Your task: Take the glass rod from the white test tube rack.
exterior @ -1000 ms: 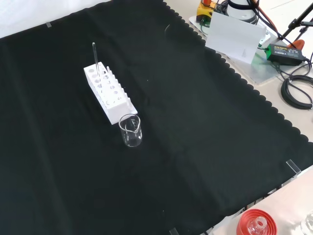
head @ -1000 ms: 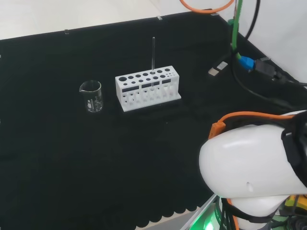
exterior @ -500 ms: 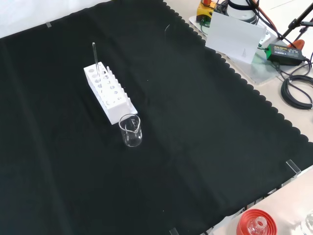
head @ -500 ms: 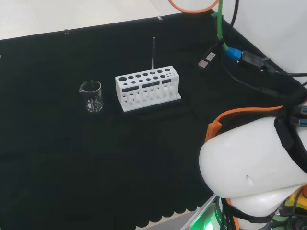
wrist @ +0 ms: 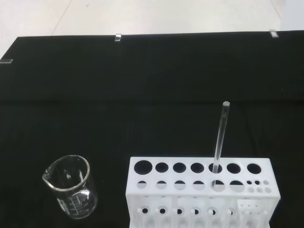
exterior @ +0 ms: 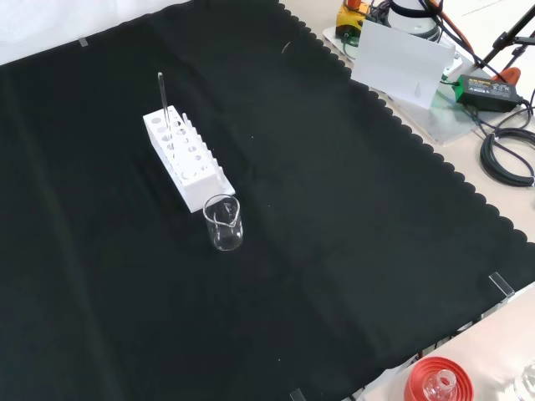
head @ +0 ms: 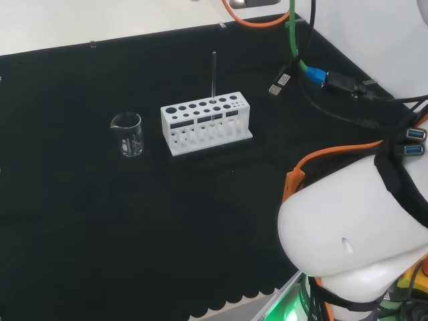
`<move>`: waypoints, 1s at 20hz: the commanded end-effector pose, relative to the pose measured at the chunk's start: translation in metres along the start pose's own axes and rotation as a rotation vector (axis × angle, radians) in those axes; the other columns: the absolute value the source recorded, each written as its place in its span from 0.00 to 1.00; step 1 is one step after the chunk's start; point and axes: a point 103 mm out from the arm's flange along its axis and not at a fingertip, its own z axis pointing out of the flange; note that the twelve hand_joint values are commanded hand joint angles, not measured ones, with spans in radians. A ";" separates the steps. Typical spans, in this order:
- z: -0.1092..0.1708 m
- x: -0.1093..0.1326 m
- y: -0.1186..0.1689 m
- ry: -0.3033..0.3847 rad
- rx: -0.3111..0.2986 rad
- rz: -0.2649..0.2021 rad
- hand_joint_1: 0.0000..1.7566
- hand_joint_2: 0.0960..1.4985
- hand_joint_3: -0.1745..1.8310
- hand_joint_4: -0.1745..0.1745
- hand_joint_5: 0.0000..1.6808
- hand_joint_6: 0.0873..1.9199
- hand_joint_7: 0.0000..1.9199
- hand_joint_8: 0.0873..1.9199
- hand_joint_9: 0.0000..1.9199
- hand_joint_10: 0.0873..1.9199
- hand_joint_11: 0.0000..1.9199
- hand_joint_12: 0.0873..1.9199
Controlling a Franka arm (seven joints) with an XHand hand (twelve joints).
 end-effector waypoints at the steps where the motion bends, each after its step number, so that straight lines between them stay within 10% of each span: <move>1: 0.016 -0.002 0.018 -0.012 0.007 -0.026 0.39 0.56 0.33 0.39 0.17 0.00 0.10 0.39 0.22 0.46 0.18 0.73; 20: 0.079 -0.002 0.057 -0.011 0.065 -0.066 0.38 0.58 0.35 0.36 0.25 0.00 0.14 0.40 0.24 0.45 0.19 0.72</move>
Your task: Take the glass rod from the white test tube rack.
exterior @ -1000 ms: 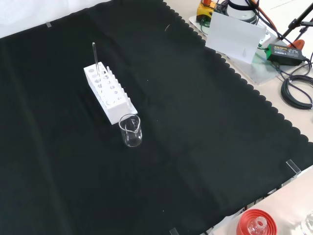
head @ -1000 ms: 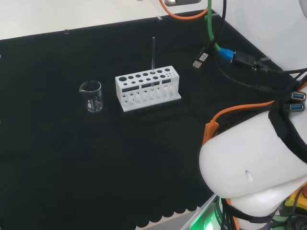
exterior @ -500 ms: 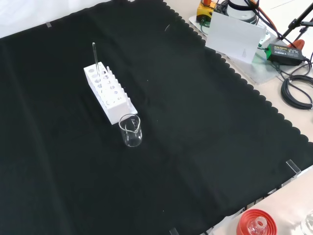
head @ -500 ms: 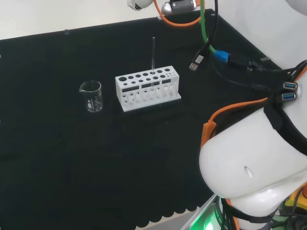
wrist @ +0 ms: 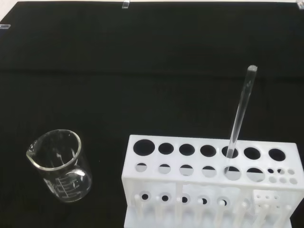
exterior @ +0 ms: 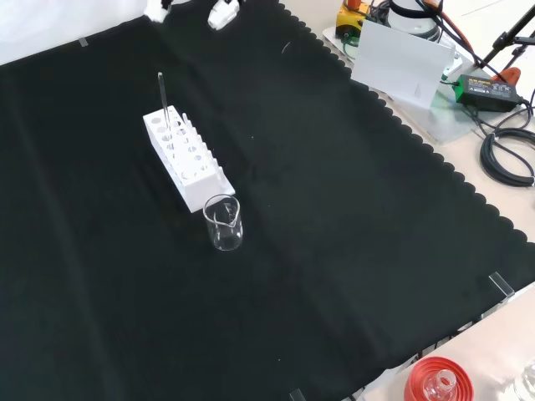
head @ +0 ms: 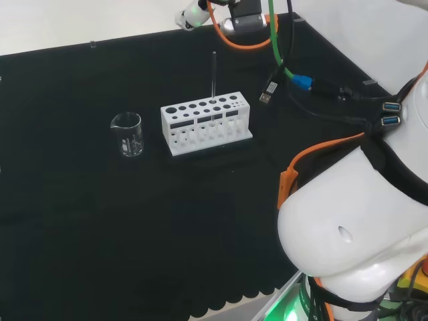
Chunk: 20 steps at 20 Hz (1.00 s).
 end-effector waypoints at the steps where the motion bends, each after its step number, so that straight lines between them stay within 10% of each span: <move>1: 0.014 -0.002 0.011 -0.004 0.009 -0.015 0.38 0.59 0.35 0.36 0.26 0.00 0.14 0.40 0.25 0.45 0.19 0.72; 20: 0.066 -0.019 0.041 -0.017 0.048 -0.061 0.34 0.58 0.35 0.36 0.14 0.23 0.14 0.39 0.25 0.44 0.19 0.72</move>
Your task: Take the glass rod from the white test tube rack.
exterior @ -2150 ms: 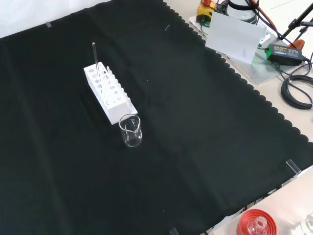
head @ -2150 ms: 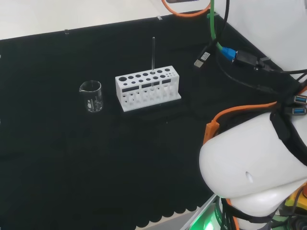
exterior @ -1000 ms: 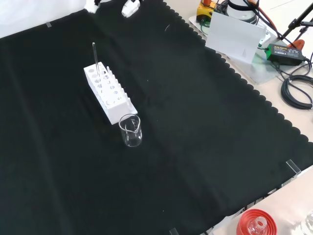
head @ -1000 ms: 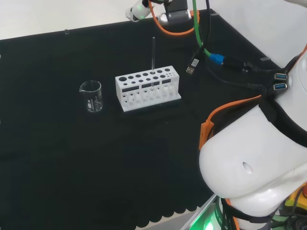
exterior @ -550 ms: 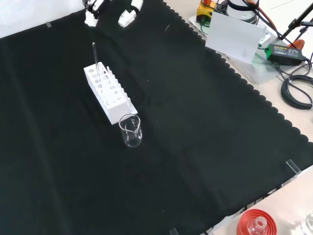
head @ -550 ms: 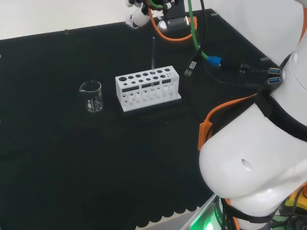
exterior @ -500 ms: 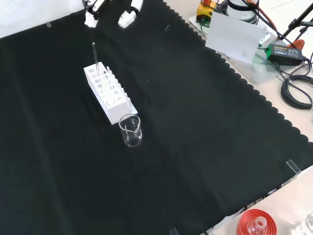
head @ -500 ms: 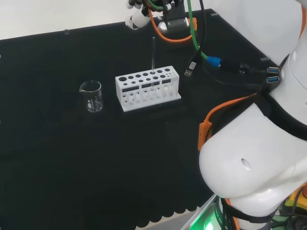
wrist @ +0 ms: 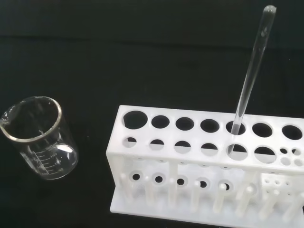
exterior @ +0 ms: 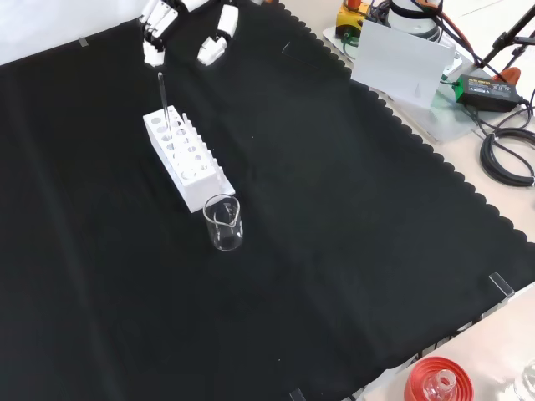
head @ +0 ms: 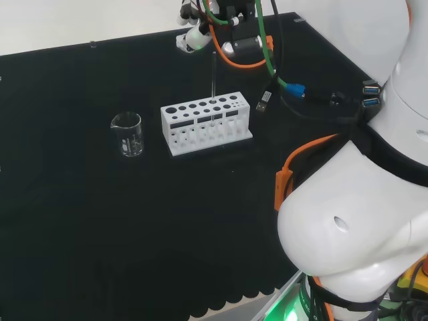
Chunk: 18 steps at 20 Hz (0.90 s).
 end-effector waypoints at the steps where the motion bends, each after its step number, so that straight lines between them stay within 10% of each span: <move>1: 0.010 -0.007 0.010 -0.013 -0.002 -0.017 0.34 0.58 0.35 0.36 0.14 0.24 0.14 0.39 0.25 0.44 0.19 0.72; 18: 0.055 -0.037 0.021 0.002 0.037 -0.004 0.30 0.59 0.35 0.36 0.15 0.24 0.16 0.40 0.25 0.44 0.18 0.73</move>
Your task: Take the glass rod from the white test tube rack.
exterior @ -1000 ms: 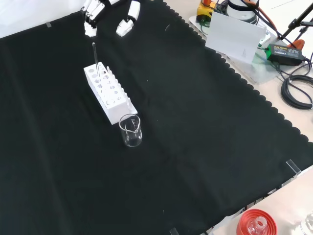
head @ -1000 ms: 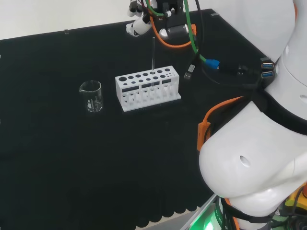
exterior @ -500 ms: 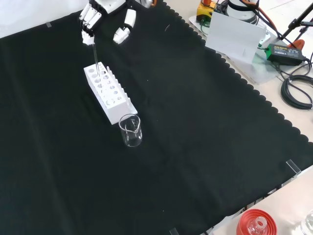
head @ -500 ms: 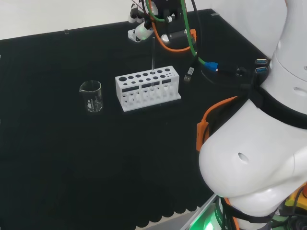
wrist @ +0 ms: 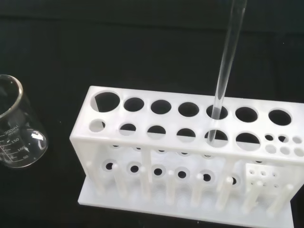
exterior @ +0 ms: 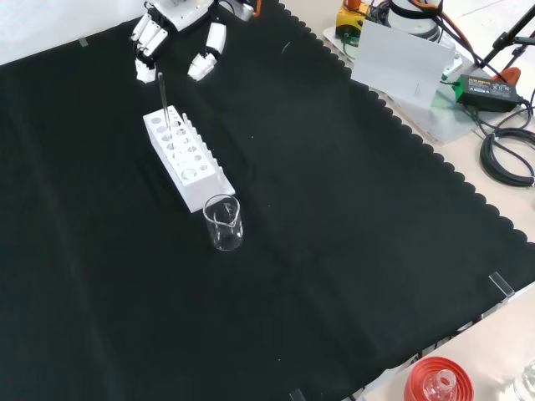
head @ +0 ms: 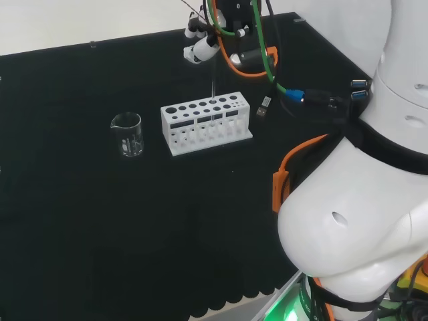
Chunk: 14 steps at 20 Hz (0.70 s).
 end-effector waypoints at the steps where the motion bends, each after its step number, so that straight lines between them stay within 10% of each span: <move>1: 0.023 -0.011 0.002 0.013 0.019 -0.002 0.30 0.59 0.35 0.36 0.15 0.24 0.16 0.40 0.26 0.45 0.18 0.73; 14: 0.042 -0.014 0.008 -0.004 0.044 -0.014 0.38 0.55 0.35 0.24 0.23 0.36 0.24 0.41 0.35 0.41 0.30 0.69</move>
